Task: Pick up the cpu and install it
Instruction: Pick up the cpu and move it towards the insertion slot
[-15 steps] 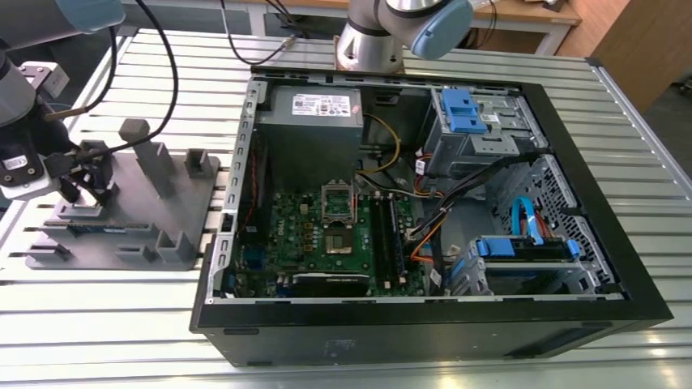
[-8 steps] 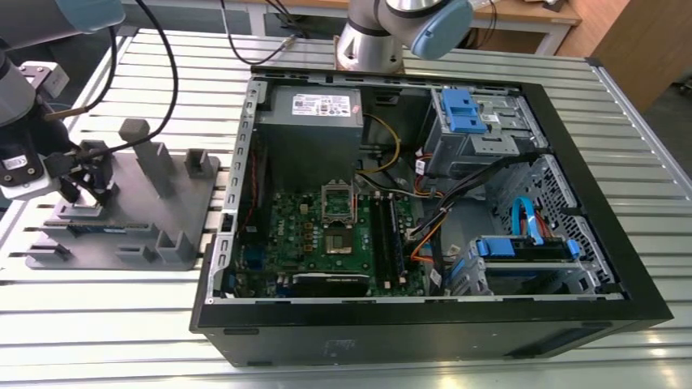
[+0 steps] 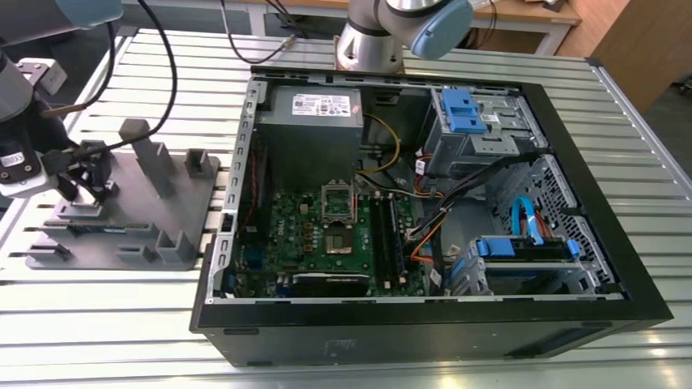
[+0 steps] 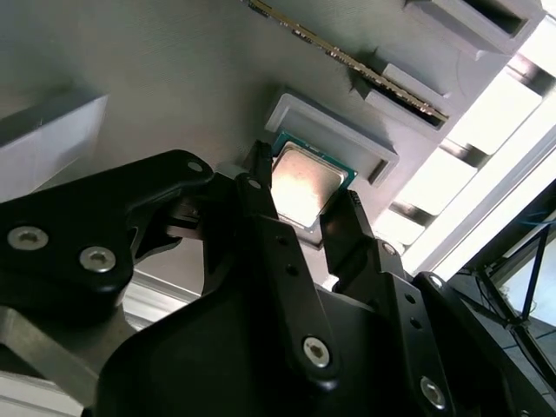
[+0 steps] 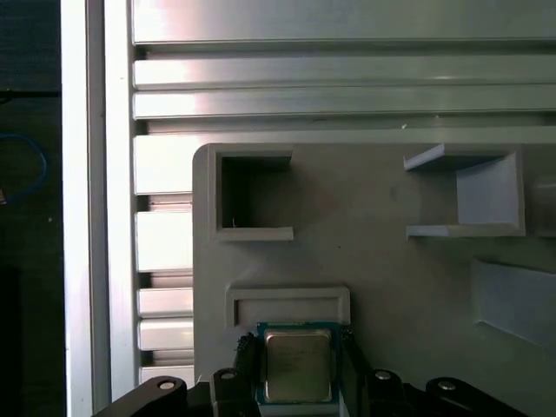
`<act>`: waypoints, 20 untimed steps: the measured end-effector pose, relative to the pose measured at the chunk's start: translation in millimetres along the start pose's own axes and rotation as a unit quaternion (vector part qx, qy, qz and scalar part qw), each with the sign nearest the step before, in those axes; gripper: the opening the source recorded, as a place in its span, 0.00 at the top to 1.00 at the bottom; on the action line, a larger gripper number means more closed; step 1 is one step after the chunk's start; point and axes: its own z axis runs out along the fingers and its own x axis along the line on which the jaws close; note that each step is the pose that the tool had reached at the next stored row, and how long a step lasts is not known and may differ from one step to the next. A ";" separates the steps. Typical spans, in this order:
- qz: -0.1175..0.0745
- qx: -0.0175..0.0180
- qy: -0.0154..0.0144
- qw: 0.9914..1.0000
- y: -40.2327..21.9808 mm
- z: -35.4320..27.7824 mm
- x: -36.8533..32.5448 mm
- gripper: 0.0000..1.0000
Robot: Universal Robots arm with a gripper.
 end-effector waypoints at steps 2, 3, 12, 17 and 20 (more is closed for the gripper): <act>0.000 0.000 0.000 1.000 0.2 -4.5 -0.2 0.53; 0.000 0.000 0.000 1.000 0.3 -6.9 -0.2 0.53; 0.000 0.000 0.000 1.000 1.4 -35.3 -1.3 0.53; 0.000 -0.001 0.000 1.000 2.0 -52.0 -1.9 0.53; 0.000 -0.001 0.000 1.000 2.3 -60.0 -2.1 0.53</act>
